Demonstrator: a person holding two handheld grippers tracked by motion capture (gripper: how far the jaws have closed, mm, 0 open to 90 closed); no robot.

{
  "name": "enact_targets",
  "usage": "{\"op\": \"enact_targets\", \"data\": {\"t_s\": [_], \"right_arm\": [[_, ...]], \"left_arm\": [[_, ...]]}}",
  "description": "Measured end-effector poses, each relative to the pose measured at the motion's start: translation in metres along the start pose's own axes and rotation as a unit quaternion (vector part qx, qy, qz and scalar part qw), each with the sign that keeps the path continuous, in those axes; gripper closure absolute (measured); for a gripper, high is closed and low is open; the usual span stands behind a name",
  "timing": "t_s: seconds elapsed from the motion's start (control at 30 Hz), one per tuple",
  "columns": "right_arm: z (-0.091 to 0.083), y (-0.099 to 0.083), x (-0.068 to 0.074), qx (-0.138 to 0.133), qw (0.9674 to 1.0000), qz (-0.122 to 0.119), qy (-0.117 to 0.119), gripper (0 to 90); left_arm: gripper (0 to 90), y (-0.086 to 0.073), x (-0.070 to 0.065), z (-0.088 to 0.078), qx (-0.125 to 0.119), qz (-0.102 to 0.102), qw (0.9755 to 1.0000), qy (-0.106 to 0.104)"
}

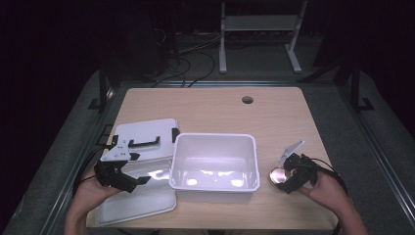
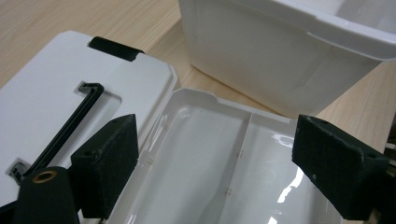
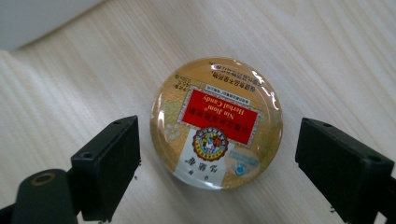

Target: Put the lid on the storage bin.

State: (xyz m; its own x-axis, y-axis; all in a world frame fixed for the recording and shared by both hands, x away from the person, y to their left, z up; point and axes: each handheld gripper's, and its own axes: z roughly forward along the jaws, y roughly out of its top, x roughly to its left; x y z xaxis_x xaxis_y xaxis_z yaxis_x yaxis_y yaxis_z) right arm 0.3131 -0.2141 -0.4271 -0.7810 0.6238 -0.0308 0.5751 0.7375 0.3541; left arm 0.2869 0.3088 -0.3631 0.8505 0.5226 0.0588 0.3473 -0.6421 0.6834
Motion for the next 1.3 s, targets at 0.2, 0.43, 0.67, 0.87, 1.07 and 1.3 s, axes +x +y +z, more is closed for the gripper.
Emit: {"op": "enact_targets", "data": {"t_s": [0.2,0.43,0.67,0.87,1.07,1.3], "right_arm": [[0.011,0.003,0.000,0.021,0.9997,-0.007,-0.004,13.8],[0.017,0.005,0.000,0.028,0.9995,-0.010,0.002,18.4],[0.019,0.006,0.000,0.029,0.9995,-0.014,0.002,19.4],[0.018,0.006,-0.001,0.033,0.9992,-0.020,0.004,20.0],[0.006,0.005,-0.005,0.013,0.9994,-0.027,0.020,20.1],[-0.013,0.007,-0.006,0.004,0.9985,-0.049,0.022,20.1]], "left_arm": [[14.2,-0.004,0.000,-0.004,-0.007,-0.003,1.0000,0.003],[14.0,-0.007,-0.001,-0.005,-0.007,-0.003,1.0000,0.003],[13.9,-0.009,-0.001,-0.004,-0.006,-0.003,1.0000,0.002],[13.6,-0.011,-0.001,-0.003,-0.006,-0.005,1.0000,0.000],[13.4,-0.013,0.000,-0.002,-0.004,-0.007,1.0000,-0.001],[12.8,-0.015,0.000,0.000,0.001,-0.007,1.0000,-0.004]]}}
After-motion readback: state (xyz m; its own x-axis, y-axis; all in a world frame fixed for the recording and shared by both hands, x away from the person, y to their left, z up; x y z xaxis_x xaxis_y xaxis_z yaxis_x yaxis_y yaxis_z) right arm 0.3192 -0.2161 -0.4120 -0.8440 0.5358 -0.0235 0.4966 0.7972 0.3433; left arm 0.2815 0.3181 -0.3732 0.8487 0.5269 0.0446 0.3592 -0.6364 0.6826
